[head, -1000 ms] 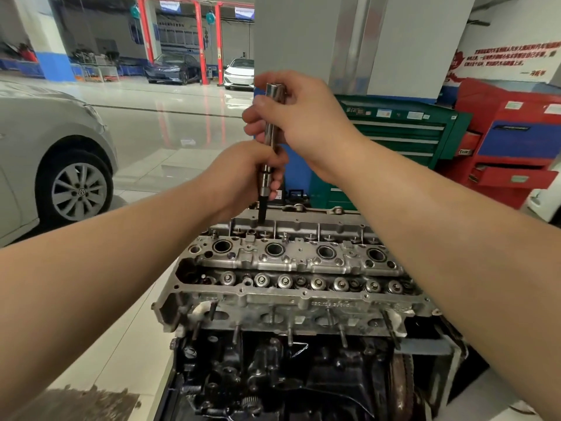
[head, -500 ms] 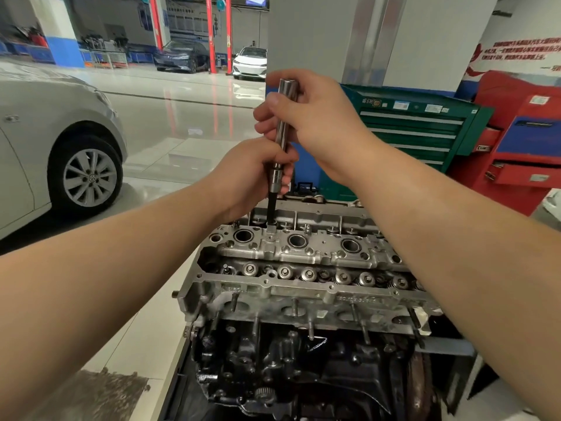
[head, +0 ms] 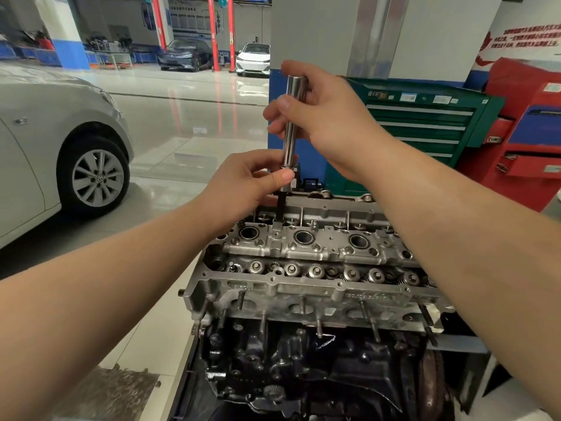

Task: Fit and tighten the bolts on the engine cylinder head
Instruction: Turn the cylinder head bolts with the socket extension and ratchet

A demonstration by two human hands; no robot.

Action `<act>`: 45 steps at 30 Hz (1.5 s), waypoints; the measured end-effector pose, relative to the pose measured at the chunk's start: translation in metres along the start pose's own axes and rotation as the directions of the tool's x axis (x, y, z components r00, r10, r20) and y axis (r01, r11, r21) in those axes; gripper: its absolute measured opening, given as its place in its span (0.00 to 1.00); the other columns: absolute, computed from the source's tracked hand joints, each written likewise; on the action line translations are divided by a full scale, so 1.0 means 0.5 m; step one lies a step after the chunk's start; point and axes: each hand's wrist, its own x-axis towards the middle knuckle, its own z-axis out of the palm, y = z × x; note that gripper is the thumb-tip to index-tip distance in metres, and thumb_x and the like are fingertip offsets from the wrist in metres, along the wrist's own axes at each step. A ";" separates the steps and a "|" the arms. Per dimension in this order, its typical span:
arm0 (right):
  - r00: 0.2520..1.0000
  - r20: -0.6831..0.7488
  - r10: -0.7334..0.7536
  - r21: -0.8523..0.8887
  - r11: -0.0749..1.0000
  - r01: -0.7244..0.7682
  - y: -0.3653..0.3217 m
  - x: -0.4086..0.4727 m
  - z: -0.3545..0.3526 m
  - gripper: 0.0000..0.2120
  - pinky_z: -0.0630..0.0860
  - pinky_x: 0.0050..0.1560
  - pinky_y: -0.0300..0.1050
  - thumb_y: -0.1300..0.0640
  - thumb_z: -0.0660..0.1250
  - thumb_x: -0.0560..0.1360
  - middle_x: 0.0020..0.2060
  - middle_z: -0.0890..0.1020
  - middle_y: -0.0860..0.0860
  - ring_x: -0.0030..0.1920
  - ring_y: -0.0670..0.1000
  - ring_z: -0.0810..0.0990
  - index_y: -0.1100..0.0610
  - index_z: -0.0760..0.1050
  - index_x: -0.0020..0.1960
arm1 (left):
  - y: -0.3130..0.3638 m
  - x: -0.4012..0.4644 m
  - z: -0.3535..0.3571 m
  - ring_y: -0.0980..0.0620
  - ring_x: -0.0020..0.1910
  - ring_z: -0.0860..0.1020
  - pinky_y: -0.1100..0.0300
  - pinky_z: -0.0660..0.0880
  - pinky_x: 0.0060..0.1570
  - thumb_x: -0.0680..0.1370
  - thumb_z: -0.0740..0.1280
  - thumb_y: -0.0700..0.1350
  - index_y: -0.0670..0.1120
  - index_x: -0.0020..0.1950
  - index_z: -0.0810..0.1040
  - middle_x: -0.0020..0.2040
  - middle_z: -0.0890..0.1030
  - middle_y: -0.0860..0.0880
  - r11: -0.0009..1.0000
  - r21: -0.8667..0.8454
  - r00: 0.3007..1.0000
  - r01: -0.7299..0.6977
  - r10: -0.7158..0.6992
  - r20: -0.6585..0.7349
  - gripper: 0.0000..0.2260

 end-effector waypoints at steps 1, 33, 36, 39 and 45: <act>1.000 0.023 -0.006 0.001 1.000 0.006 0.009 -0.004 0.002 0.23 0.82 0.59 0.59 0.61 0.64 0.82 0.48 0.87 0.52 0.49 0.53 0.87 0.54 0.66 0.76 | -0.002 -0.003 0.002 0.47 0.51 0.85 0.45 0.85 0.52 0.82 0.72 0.42 0.49 0.60 0.85 0.54 0.83 0.39 1.000 -0.009 1.000 0.000 0.000 -0.012 0.08; 0.984 -0.177 -0.015 0.119 0.992 0.037 0.127 -0.082 0.081 0.06 0.79 0.59 0.52 0.49 0.65 0.82 0.50 0.84 0.44 0.54 0.46 0.81 0.46 0.79 0.56 | -0.021 -0.030 0.017 0.38 0.45 0.86 0.50 0.86 0.46 0.75 0.78 0.38 0.41 0.54 0.84 0.47 0.85 0.36 0.994 0.106 0.977 0.037 -0.013 -0.213 0.09; 0.983 -0.179 -0.028 0.067 0.997 0.040 0.132 -0.081 0.077 0.09 0.81 0.60 0.52 0.55 0.67 0.81 0.50 0.85 0.45 0.54 0.45 0.83 0.46 0.79 0.59 | -0.017 -0.030 0.023 0.42 0.45 0.84 0.53 0.85 0.46 0.77 0.75 0.37 0.41 0.55 0.84 0.49 0.84 0.35 0.992 0.117 0.979 0.042 -0.017 -0.205 0.07; 0.970 -0.239 -0.052 0.042 0.997 0.064 0.137 -0.080 0.079 0.12 0.80 0.50 0.39 0.54 0.75 0.76 0.44 0.84 0.42 0.47 0.40 0.83 0.41 0.76 0.53 | -0.011 -0.030 0.027 0.38 0.45 0.85 0.45 0.84 0.48 0.74 0.80 0.43 0.45 0.51 0.85 0.46 0.85 0.39 0.968 0.249 0.976 0.023 0.032 -0.216 0.09; 0.979 -0.201 -0.025 0.078 0.996 0.041 0.136 -0.079 0.083 0.07 0.80 0.52 0.47 0.46 0.70 0.77 0.46 0.84 0.43 0.49 0.44 0.82 0.43 0.80 0.55 | -0.007 -0.033 0.026 0.41 0.45 0.86 0.41 0.82 0.53 0.74 0.80 0.44 0.48 0.54 0.85 0.45 0.86 0.44 0.960 0.277 0.973 0.042 0.024 -0.230 0.10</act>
